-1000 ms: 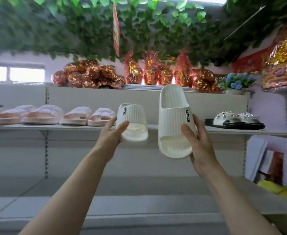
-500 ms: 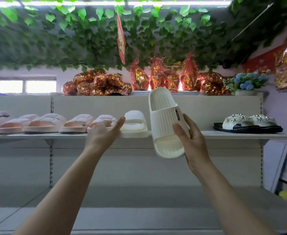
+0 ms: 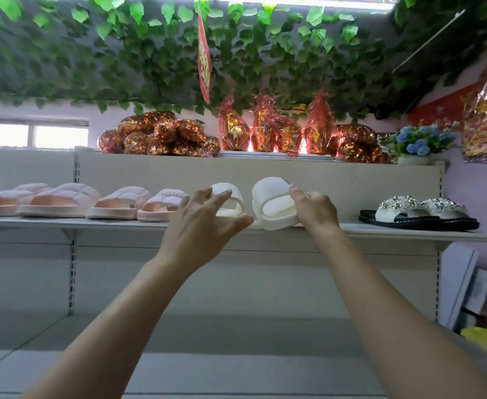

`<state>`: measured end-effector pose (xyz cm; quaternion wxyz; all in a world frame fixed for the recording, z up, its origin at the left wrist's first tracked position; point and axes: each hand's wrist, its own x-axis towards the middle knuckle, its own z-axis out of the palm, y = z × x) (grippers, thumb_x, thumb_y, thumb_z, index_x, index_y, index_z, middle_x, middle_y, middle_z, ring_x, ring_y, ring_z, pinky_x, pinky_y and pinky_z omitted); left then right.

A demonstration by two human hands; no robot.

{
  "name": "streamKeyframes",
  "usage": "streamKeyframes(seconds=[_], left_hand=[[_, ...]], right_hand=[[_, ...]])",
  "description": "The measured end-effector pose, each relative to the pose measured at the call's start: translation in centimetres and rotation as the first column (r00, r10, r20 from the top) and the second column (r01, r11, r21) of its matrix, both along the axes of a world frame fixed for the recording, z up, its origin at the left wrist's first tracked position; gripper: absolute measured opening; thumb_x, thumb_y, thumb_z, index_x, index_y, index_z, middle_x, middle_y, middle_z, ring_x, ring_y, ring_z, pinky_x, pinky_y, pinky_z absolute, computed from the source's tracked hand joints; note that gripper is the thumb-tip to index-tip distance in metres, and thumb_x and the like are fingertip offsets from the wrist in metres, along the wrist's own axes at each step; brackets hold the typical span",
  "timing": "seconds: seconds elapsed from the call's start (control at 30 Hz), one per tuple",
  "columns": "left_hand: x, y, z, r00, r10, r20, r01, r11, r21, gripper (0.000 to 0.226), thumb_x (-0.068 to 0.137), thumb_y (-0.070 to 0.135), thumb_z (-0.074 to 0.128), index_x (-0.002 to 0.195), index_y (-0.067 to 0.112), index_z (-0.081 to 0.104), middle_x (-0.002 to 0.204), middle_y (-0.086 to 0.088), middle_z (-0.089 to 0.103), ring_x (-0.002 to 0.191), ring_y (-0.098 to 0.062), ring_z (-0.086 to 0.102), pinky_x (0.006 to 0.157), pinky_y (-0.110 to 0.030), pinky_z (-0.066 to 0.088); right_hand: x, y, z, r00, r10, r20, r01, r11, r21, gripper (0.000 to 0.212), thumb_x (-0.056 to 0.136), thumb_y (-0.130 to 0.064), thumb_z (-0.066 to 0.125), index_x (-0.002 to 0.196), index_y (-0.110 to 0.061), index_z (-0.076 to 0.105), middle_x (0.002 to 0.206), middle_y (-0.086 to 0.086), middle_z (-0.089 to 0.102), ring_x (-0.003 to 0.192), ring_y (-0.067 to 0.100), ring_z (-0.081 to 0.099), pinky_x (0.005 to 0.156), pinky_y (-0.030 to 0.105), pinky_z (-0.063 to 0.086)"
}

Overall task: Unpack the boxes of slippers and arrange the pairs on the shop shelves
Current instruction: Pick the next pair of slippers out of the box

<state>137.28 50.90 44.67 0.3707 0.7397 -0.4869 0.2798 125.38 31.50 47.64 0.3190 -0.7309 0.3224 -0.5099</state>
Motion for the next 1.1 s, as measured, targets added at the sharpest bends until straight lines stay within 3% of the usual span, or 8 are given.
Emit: streamKeyframes(seconds=[0.1,0.2,0.27,0.33,0.43,0.57,0.8,1.1], left_hand=[[0.5,-0.5,-0.2,0.999,0.019,0.026,-0.02,1.0,0.019,0.089,0.074,0.081,0.043,0.149,0.033,0.042,0.155,-0.011,0.038,0.143,-0.032,0.031,0.115,-0.048,0.031],[1.2,-0.9,-0.3,0.999,0.024,0.041,-0.025,0.999,0.021,0.093,0.072,0.083,0.037,0.15,0.033,0.04,0.156,-0.011,0.037,0.143,-0.034,0.031,0.114,-0.048,0.031],[1.5,-1.3,-0.5,0.997,0.033,0.071,-0.035,0.999,0.028,0.094,0.073,0.083,0.037,0.152,0.033,0.037,0.158,-0.011,0.035,0.144,-0.033,0.03,0.114,-0.048,0.03],[1.9,-1.7,-0.6,0.995,0.039,0.093,-0.043,0.998,0.036,0.095,0.072,0.084,0.036,0.153,0.033,0.035,0.159,-0.01,0.033,0.145,-0.033,0.028,0.115,-0.048,0.028],[2.7,-2.4,-0.6,0.992,0.044,0.121,-0.05,0.998,0.048,0.089,0.078,0.078,0.044,0.153,0.031,0.035,0.159,-0.012,0.033,0.145,-0.034,0.028,0.115,-0.047,0.028],[4.5,-3.7,-0.4,0.987,0.052,0.151,-0.066,0.994,0.088,0.082,0.086,0.07,0.051,0.154,0.028,0.034,0.159,-0.013,0.032,0.144,-0.035,0.031,0.114,-0.046,0.029],[6.9,-5.1,-0.5,0.979,0.04,0.198,-0.064,0.991,0.118,0.076,0.094,0.065,0.043,0.155,0.024,0.029,0.16,-0.014,0.029,0.145,-0.034,0.03,0.114,-0.045,0.028],[7.3,-5.8,-1.1,0.962,0.073,0.264,-0.093,0.994,0.061,0.071,0.098,0.063,0.035,0.155,0.022,0.028,0.16,-0.014,0.03,0.146,-0.032,0.03,0.114,-0.046,0.029]], right_hand=[[-1.0,0.4,0.4,0.99,-0.021,-0.137,0.008,0.995,-0.095,0.055,0.101,-0.057,0.037,0.107,-0.013,0.068,0.111,0.011,0.066,0.098,0.028,0.057,0.082,0.037,0.045],[-1.7,1.0,-1.1,0.992,0.058,-0.115,-0.086,0.963,-0.257,0.059,0.098,-0.064,0.041,0.132,-0.021,0.063,0.133,0.005,0.061,0.119,0.021,0.054,0.1,0.038,0.044],[-2.1,1.8,-2.5,0.99,0.092,-0.107,-0.126,0.919,-0.374,0.068,0.092,-0.069,0.047,0.143,-0.024,0.055,0.14,0.0,0.054,0.124,0.015,0.05,0.102,0.032,0.041],[-1.8,2.0,-3.6,0.99,0.037,-0.135,-0.097,0.876,-0.472,0.075,0.084,-0.072,0.05,0.143,-0.025,0.054,0.142,-0.001,0.052,0.129,0.015,0.047,0.103,0.031,0.04],[-0.4,1.5,-4.2,0.981,-0.113,-0.16,0.0,0.818,-0.575,0.069,0.087,-0.068,0.055,0.143,-0.027,0.053,0.145,0.0,0.052,0.133,0.019,0.043,0.104,0.036,0.042],[1.9,1.1,-4.2,0.959,-0.222,-0.176,0.066,0.777,-0.626,0.073,0.085,-0.073,0.053,0.142,-0.028,0.053,0.144,-0.001,0.053,0.132,0.02,0.043,0.098,0.039,0.047],[4.6,0.3,-4.6,0.919,-0.342,-0.196,0.141,0.75,-0.646,0.075,0.085,-0.078,0.047,0.143,-0.03,0.051,0.145,-0.003,0.052,0.13,0.019,0.044,0.093,0.041,0.05],[5.0,0.7,-4.6,0.894,-0.381,-0.235,0.158,0.761,-0.63,0.065,0.094,-0.069,0.041,0.146,-0.031,0.047,0.149,-0.003,0.048,0.134,0.019,0.042,0.1,0.042,0.044]])
